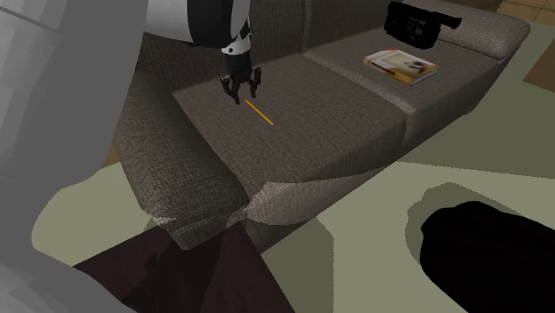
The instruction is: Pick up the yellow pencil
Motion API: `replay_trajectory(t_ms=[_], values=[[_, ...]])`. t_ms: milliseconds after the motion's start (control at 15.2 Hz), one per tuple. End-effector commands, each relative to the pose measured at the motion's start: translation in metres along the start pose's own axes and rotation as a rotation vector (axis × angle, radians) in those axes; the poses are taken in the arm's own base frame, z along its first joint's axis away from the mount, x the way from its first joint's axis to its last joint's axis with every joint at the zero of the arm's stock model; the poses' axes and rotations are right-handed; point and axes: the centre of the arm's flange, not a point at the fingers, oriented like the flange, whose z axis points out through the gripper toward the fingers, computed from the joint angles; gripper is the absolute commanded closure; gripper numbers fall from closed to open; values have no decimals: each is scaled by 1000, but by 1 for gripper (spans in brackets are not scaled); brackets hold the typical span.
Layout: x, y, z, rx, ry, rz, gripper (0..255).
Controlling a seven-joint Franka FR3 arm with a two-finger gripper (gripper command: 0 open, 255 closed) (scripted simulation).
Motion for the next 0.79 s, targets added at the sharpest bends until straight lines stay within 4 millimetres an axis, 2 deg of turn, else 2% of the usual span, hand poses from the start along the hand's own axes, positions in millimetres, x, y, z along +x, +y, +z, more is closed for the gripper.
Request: replay_trajectory(t_ms=[0, 462, 726], values=[[0, 0, 1, 0, 0, 0, 255], [1, -1, 5, 0, 0, 0, 255], [-2, 0, -15, 0, 0, 0, 255]])
